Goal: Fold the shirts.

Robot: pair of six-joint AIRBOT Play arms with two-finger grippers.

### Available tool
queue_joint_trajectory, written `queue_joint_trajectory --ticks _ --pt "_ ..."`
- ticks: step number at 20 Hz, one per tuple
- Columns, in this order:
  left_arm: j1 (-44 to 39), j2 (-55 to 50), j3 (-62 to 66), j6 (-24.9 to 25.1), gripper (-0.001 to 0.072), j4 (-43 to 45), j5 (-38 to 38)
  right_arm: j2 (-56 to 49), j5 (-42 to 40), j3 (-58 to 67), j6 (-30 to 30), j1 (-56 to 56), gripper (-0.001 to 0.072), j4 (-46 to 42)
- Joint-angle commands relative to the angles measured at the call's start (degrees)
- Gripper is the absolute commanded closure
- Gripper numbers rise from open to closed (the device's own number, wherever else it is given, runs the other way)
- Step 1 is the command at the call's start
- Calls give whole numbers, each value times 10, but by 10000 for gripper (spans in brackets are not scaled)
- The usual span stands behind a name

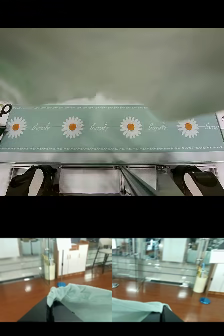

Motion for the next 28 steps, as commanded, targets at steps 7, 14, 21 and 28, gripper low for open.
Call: queue_joint_trajectory --ticks 7,14,21,28 --pt "-94 38 -33 -76 693 199 -43 2 104 -5 15 0 686 -28" --pt "-94 -104 -252 -51 693 145 66 -169 19 -195 -11 0 686 54" --pt "-121 -416 -270 -17 693 115 217 -474 -162 -234 -44 0 686 115" --pt "-143 -600 -270 -18 692 74 315 -656 -326 -224 -47 0 684 225"
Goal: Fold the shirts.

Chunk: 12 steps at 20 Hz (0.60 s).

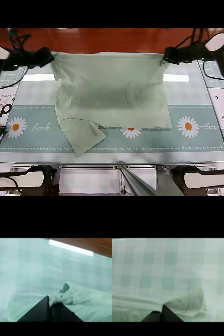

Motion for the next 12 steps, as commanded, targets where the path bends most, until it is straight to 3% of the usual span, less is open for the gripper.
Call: queue_joint_trajectory --ticks 1,2,3,4,5,9,12 --pt "-10 -79 -1 2 691 -36 22 -77 -61 1 12 0 612 74" --pt "-12 -89 -1 2 653 -49 -5 -87 -46 1 13 0 432 87" --pt "-13 -94 -1 2 469 -48 -29 -93 -29 1 14 2 299 90" --pt "-9 -94 2 2 255 -47 -50 -92 -12 2 17 1 299 90" --pt "4 -92 19 2 201 -42 -89 -87 21 14 29 -13 300 91" --pt "104 -70 140 -9 202 -41 -314 -19 210 76 30 -115 308 98" --pt "172 12 103 -4 202 -41 -380 75 272 25 10 -191 308 48"
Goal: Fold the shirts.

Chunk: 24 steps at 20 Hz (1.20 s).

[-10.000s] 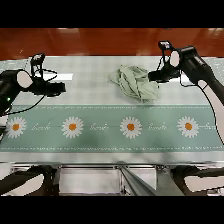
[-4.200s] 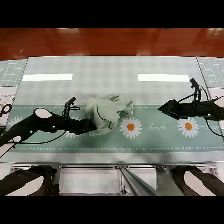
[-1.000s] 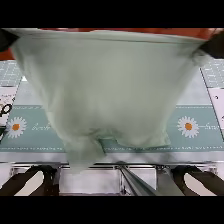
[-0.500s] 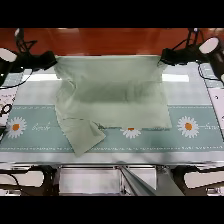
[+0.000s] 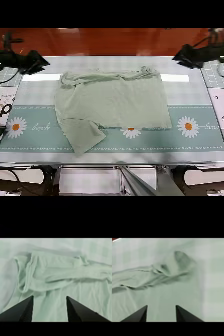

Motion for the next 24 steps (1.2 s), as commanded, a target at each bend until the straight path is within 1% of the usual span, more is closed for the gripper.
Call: queue_joint_trajectory --ticks 1,2,4,5,6,8,10,11,13,15,16,18,22,24 --pt "74 86 -48 16 202 -3 -111 104 92 -74 -21 -82 307 -33" --pt "87 125 -115 40 202 -5 -110 145 75 -149 -25 -100 307 -32" --pt "111 194 -275 50 202 -25 -81 228 16 -323 -44 -125 306 -24" --pt "125 217 -344 66 202 -37 -70 263 -5 -401 -66 -139 306 -5" --pt "139 233 -409 76 202 -38 -68 294 -13 -474 -101 -158 306 23" --pt "163 239 -502 80 203 -37 -66 334 -14 -580 -149 -193 306 72" --pt "174 238 -550 87 202 -38 -39 363 -43 -641 -161 -204 306 108" --pt "177 237 -559 91 202 -36 -28 369 -44 -653 -166 -204 306 124" --pt "176 235 -563 88 202 -21 -7 369 -39 -655 -169 -197 307 121" --pt "173 214 -563 60 202 -27 -8 369 -45 -655 -169 -185 307 122" --pt "164 202 -563 60 202 -41 -9 369 -46 -655 -169 -181 307 122" --pt "129 181 -563 60 202 -45 13 369 -47 -655 -169 -181 307 123" --pt "60 160 -561 45 203 -51 96 369 -45 -655 -169 -181 307 122" --pt "33 159 -551 45 204 -52 116 369 -45 -655 -169 -181 307 120"
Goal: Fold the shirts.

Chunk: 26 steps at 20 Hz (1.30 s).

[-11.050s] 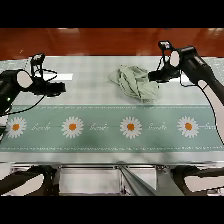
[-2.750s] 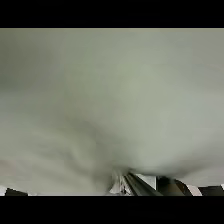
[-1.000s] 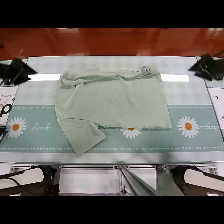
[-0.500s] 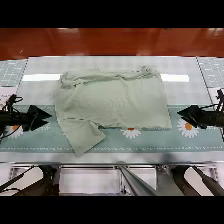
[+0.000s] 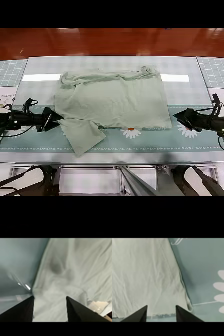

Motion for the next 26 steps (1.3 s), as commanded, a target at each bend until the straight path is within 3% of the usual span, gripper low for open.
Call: queue_joint_trajectory --ticks 1,3,7,10,18,19,21,24,26 --pt "-51 -10 15 -5 226 6 68 1 -2 -2 -1 -1 307 0" --pt "-66 -9 38 2 686 6 59 0 -10 -2 11 -21 306 -11" --pt "-71 -9 77 13 693 7 24 -5 3 -21 44 -75 307 -66" --pt "-71 -9 84 13 693 6 22 -66 17 -44 43 -75 307 -60" --pt "-71 -9 84 13 693 6 17 -212 -32 13 -24 39 315 99" --pt "-71 -9 84 13 693 6 17 -224 -32 33 -24 59 389 103" --pt "-71 -9 84 13 693 6 22 -238 -24 61 -36 89 686 102" --pt "-71 1 111 13 693 4 5 -237 42 147 -42 99 686 89" --pt "-71 30 164 13 693 -22 -11 -216 96 255 -14 100 686 64"
